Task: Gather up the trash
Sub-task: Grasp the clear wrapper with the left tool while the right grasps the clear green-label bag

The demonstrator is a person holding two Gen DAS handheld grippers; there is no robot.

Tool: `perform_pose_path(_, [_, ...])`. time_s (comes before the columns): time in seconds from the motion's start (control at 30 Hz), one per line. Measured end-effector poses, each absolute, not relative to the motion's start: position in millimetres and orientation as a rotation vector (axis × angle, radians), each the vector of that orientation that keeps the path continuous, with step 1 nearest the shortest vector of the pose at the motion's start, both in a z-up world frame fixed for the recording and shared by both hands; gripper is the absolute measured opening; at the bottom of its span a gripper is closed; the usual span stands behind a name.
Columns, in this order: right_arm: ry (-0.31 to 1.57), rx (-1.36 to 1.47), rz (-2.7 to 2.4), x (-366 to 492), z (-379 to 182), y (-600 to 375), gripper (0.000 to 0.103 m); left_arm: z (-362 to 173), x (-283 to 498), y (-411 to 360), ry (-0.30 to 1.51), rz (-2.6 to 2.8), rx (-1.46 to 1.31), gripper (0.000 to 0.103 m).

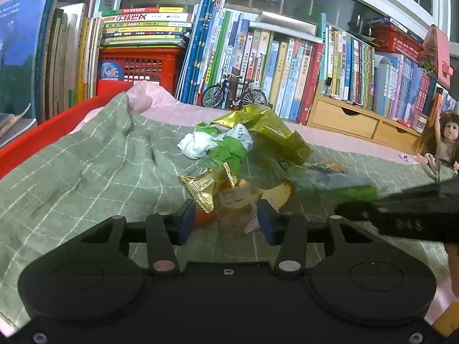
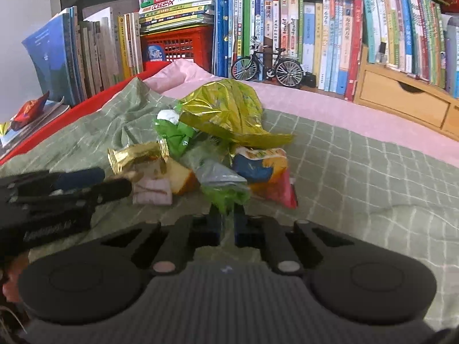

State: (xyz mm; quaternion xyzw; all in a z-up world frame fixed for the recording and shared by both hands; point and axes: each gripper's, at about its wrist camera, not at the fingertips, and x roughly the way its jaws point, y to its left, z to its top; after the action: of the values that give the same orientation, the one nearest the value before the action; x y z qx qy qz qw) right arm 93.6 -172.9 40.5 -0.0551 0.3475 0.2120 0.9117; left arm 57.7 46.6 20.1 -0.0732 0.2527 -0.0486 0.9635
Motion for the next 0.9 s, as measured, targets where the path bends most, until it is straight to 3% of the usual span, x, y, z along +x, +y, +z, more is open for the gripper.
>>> perform_pose_path(0.17, [0.723,-0.107,0.417,83,41,-185,0.012,17,68,42,0.536,-0.114,-0.166,0.043])
perform_pose_path(0.23, [0.737,-0.099,0.412,79,41,-191,0.012,16,68,39,0.550,-0.116,-0.158,0.027])
perform_pose_path(0.3, [0.754,-0.106,0.405,72,40,-197,0.013,18,65,37,0.551,-0.120,-0.148,0.026])
perform_pose_path(0.33, [0.763,-0.115,0.405,68,39,-200,0.023,19,61,35,0.543,-0.118,-0.137,0.026])
perform_pose_path(0.47, [0.748,-0.153,0.395,53,40,-209,0.047,27,45,27,0.496,-0.122,-0.079,0.026])
perform_pose_path(0.6, [0.709,-0.158,0.433,46,47,-214,0.057,37,29,25,0.465,-0.131,-0.076,0.026])
perform_pose_path(0.77, [0.648,-0.154,0.486,47,57,-207,0.079,42,20,26,0.468,-0.146,-0.087,0.026])
perform_pose_path(0.9, [0.636,-0.185,0.502,62,55,-186,0.080,42,16,24,0.474,-0.151,-0.082,0.026])
